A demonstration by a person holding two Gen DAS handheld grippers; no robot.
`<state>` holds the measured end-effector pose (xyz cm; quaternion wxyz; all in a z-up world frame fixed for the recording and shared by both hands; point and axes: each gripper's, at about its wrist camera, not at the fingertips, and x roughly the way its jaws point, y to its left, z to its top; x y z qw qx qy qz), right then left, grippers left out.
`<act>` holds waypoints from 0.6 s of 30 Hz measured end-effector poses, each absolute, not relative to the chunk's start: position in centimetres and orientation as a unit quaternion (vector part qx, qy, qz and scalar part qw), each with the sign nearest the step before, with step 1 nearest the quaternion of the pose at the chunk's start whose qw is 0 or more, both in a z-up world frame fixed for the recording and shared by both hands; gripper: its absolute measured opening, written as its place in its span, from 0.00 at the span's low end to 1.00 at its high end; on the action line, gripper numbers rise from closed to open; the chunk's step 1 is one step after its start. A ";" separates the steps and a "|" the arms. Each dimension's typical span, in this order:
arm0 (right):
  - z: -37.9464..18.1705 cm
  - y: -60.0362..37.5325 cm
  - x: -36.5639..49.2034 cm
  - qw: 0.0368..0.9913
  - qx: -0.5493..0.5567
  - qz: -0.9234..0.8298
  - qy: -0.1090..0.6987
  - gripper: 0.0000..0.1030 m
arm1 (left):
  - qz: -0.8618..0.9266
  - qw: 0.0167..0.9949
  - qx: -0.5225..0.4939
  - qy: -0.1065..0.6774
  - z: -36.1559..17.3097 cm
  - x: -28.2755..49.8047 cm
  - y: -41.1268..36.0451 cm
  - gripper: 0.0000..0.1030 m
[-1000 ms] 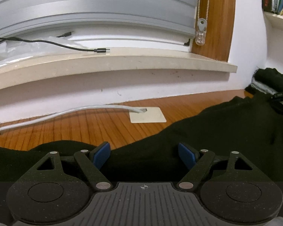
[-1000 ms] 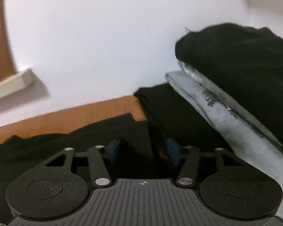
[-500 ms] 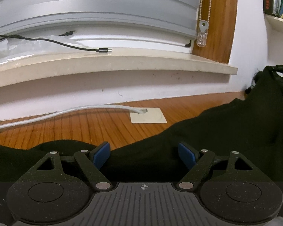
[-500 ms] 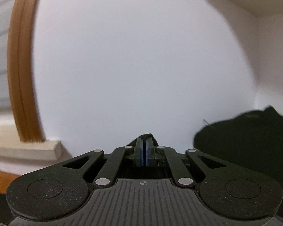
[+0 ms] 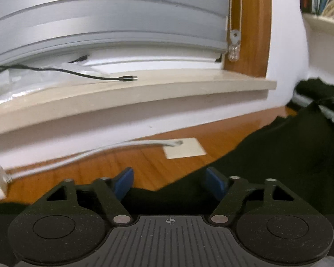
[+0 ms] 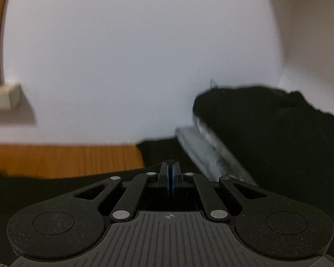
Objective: Fold clothes
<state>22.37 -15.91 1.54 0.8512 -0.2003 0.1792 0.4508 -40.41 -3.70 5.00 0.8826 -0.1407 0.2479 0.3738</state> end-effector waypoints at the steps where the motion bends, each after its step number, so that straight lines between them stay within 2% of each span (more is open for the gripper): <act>1: 1.0 -15.9 22.4 0.850 -0.201 0.452 0.181 0.03 | 0.368 0.883 -0.138 0.257 5.2 -40.3 -3.3 0.56; 8: -0.1 -15.0 22.5 0.851 -0.193 0.453 0.183 0.03 | 0.309 0.893 -0.124 0.302 5.0 -38.3 -2.1 0.57; 11: 0.8 -15.7 22.4 0.855 -0.168 0.464 0.161 0.03 | 0.297 0.895 -0.118 0.312 4.4 -37.5 -2.4 0.54; 12: 1.3 -16.1 22.3 0.856 -0.158 0.469 0.150 0.03 | 0.293 0.895 -0.117 0.315 4.2 -37.3 -2.4 0.47; 13: 1.7 -16.3 22.2 0.856 -0.153 0.472 0.143 0.03 | 0.289 0.895 -0.115 0.318 4.0 -37.0 -2.5 0.31; 14: 2.1 -16.4 22.2 0.857 -0.150 0.474 0.139 0.03 | 0.285 0.896 -0.113 0.322 3.8 -36.8 -2.6 0.20; 15: 2.5 -16.5 22.2 0.857 -0.147 0.476 0.135 0.03 | 0.281 0.896 -0.111 0.325 3.6 -36.5 -2.7 0.01; 18: 3.6 -17.0 22.1 0.857 -0.137 0.482 0.122 0.03 | 0.287 0.903 -0.092 0.308 4.4 -36.8 -3.3 0.00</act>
